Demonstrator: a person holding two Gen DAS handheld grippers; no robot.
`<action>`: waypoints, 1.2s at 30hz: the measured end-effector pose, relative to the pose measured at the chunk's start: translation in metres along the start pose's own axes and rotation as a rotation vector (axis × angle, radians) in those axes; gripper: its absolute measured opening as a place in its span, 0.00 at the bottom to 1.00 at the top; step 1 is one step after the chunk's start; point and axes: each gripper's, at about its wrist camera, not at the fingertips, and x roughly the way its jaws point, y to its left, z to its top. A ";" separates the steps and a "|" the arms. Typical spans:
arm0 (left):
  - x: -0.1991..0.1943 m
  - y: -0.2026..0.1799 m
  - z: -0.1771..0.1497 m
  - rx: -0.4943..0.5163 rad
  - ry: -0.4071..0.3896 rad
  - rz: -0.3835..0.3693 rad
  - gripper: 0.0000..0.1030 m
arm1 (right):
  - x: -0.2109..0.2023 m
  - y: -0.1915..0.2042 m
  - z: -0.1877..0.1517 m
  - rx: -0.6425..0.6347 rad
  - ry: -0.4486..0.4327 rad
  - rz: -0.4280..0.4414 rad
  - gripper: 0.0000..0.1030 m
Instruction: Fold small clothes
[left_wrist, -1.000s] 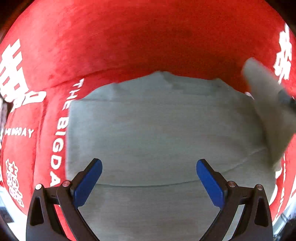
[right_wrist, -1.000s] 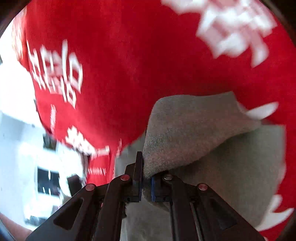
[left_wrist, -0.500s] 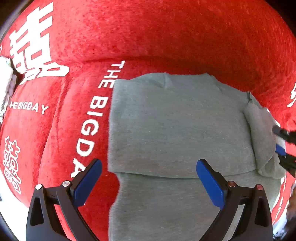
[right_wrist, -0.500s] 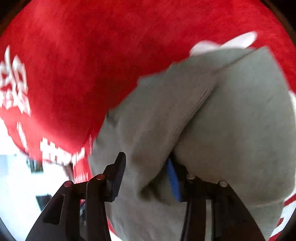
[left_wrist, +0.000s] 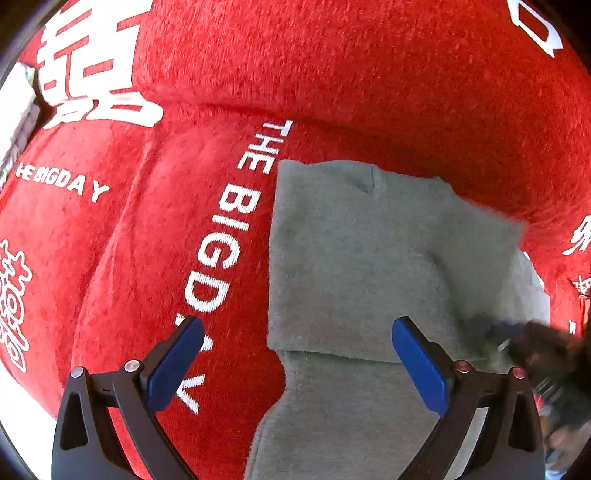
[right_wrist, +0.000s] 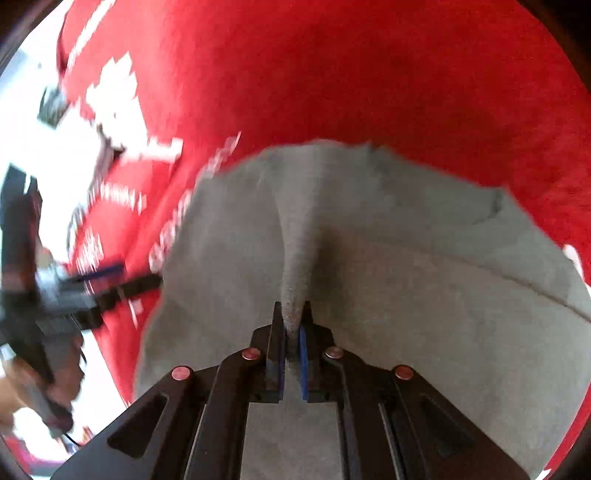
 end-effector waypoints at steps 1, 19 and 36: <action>0.001 0.001 0.000 0.001 0.007 -0.011 0.99 | 0.007 0.004 0.001 0.000 0.027 -0.005 0.11; 0.048 -0.076 0.011 0.119 0.164 -0.193 0.33 | -0.087 -0.178 -0.165 0.898 -0.145 0.144 0.53; 0.029 -0.050 -0.012 0.130 0.125 -0.152 0.13 | -0.098 -0.209 -0.150 0.801 -0.160 0.023 0.06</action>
